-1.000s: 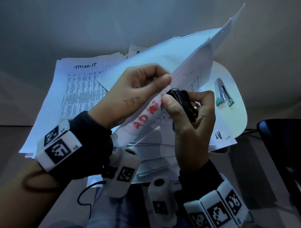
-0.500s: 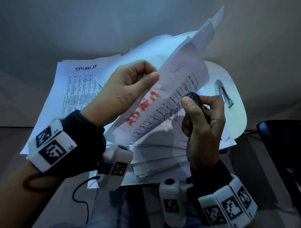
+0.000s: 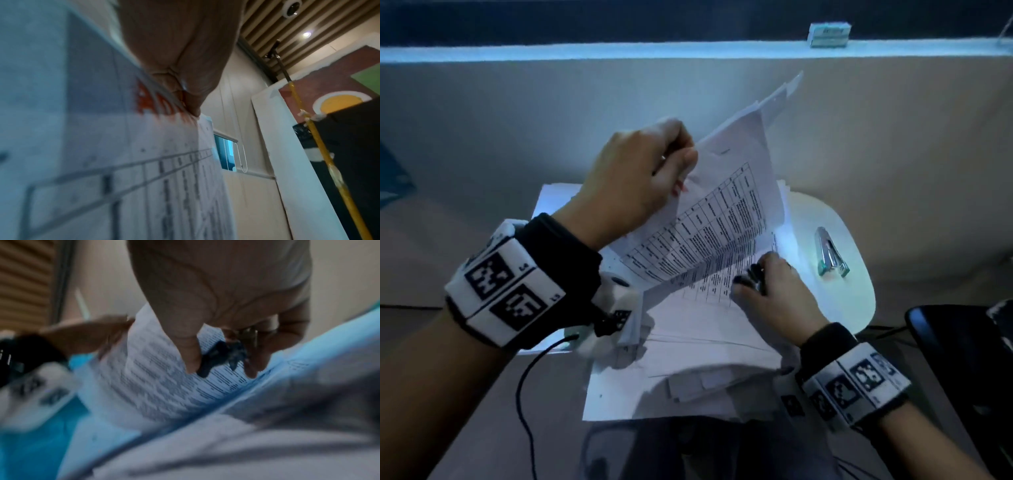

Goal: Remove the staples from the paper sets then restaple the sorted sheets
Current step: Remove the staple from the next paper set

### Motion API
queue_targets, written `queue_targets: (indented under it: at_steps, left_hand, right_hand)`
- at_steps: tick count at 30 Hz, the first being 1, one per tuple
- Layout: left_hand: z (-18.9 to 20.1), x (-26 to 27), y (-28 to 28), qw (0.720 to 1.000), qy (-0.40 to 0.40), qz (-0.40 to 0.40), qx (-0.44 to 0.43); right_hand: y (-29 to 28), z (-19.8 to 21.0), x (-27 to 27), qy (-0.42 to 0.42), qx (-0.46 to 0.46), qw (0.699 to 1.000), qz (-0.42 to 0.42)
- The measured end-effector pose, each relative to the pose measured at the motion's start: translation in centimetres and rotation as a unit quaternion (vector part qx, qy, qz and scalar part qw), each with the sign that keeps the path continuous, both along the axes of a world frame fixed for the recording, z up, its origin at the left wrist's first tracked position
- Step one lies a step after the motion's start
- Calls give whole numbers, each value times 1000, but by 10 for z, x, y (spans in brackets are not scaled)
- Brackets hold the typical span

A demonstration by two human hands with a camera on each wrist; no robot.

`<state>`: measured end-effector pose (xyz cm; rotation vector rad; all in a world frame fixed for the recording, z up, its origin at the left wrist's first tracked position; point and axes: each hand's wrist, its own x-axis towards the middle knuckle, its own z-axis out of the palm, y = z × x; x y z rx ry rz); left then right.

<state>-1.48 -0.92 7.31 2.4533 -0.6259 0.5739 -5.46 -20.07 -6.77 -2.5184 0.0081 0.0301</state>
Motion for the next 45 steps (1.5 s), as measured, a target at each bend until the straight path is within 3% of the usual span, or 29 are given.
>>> queue_targets:
  at_steps: [2, 6, 9, 12, 16, 20, 26, 35, 40, 42, 43, 45]
  left_hand:
    - [6, 2, 2, 1000, 19, -7, -21]
    - [13, 0, 2, 998, 33, -29, -54]
    - [17, 1, 4, 996, 39, -41, -64]
    - [23, 3, 8, 994, 64, -67, -63]
    - [39, 2, 6, 991, 43, -118, -40]
    - [54, 5, 9, 991, 7, -135, -15]
    - [69, 14, 12, 991, -27, -69, 111]
    - [78, 17, 6, 992, -101, 23, 78]
    - [101, 20, 10, 981, -145, 52, 115]
    - [113, 28, 36, 994, -93, 30, 40]
    - [115, 31, 53, 998, -54, -1, -39]
    - [105, 34, 80, 973, 22, -57, -223]
  right_hand:
    - [3, -7, 2, 1, -77, 997, 15]
    - [-1, -6, 4, 38, -56, 997, 21]
    - [-14, 25, 5, -35, 62, 997, -1]
    - [-28, 81, 17, -175, 224, 959, 2]
    - [-31, 135, 52, -139, 298, 939, 99]
    - [-23, 153, 73, -122, 347, 916, 160]
    - [-20, 157, 79, -171, 390, 888, 173]
    - [-24, 144, 87, -78, 430, 881, 183]
    - [-22, 157, 92, -147, 436, 874, 154]
    - [-29, 170, 96, -185, 464, 853, 152]
    - [-33, 177, 98, -199, 483, 838, 155]
    - [-40, 190, 99, -206, 503, 821, 174]
